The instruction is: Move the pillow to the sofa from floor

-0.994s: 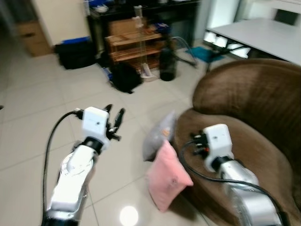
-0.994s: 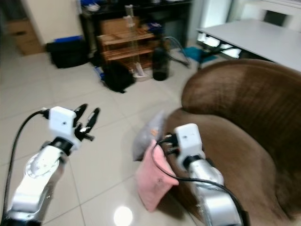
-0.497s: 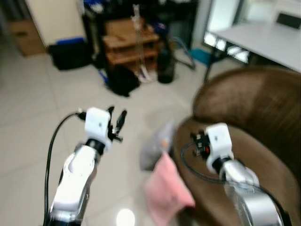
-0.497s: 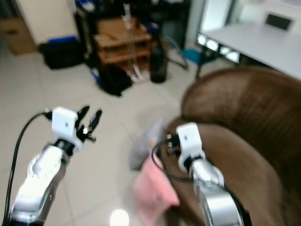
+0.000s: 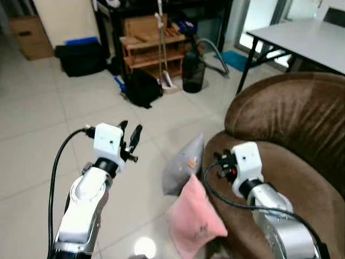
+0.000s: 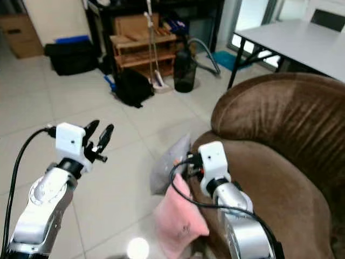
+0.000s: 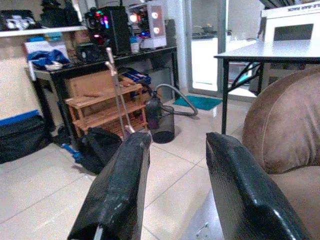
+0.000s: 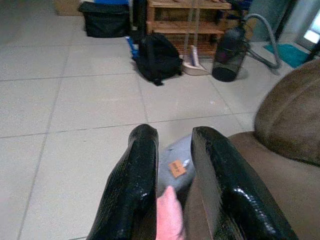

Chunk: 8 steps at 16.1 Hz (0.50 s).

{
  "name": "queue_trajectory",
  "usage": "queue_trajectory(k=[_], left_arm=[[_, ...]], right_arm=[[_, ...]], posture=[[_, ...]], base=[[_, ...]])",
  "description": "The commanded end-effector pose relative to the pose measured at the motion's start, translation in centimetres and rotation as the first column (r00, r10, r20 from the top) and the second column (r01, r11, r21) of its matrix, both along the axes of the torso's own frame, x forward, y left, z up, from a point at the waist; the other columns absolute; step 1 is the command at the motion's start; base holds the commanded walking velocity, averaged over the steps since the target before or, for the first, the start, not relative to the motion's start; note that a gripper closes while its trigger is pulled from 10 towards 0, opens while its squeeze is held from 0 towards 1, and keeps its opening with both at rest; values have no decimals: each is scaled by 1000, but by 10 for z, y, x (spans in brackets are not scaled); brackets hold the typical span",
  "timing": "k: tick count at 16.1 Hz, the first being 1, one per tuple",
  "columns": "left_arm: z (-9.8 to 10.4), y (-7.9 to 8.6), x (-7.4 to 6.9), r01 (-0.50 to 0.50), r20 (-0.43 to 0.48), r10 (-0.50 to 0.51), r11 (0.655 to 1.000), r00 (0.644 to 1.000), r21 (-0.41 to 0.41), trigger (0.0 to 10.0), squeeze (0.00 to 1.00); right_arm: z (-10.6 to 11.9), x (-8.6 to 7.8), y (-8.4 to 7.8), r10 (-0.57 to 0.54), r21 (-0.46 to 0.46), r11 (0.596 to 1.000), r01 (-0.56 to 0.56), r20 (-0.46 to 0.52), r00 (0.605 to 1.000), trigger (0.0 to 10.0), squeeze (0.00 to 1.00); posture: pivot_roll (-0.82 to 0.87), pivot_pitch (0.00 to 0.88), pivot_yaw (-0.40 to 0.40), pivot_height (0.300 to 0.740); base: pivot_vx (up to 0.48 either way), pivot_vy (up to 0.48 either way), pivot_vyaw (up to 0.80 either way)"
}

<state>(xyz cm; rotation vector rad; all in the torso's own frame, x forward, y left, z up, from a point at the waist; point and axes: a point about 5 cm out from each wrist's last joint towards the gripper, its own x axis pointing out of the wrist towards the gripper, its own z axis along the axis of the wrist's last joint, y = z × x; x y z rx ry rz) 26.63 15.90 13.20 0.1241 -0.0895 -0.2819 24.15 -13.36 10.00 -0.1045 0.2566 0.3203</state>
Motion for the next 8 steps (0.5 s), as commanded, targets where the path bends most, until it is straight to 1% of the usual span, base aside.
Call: queue_trajectory(k=[1,2,4,8], left_arm=[[1,1,-1,-4,6,4,1000,1000,3,10000,0],[1,1,-1,-5,4,5,1000,1000,4,10000,0],[1,1,-1,-6,3,6,1000,1000,5,10000,0],[1,2,-1,-15,5,14,1000,1000,8,10000,0]], right_arm=[[1,0,0,6,1,1000,-6,4,1000,10000,0],[1,0,0,6,1,1000,-6,3,1000,10000,0],[1,-1,0,6,1,1000,-6,3,1000,10000,0],[2,-1,1,8,1,1000,-8,2,1000,10000,0]], posture=[[-4,0,20,650],[-5,1,21,635],[-5,3,21,625],[-5,9,19,580]], base=[[0,0,0],[0,0,0],[0,0,0],[0,0,0]])
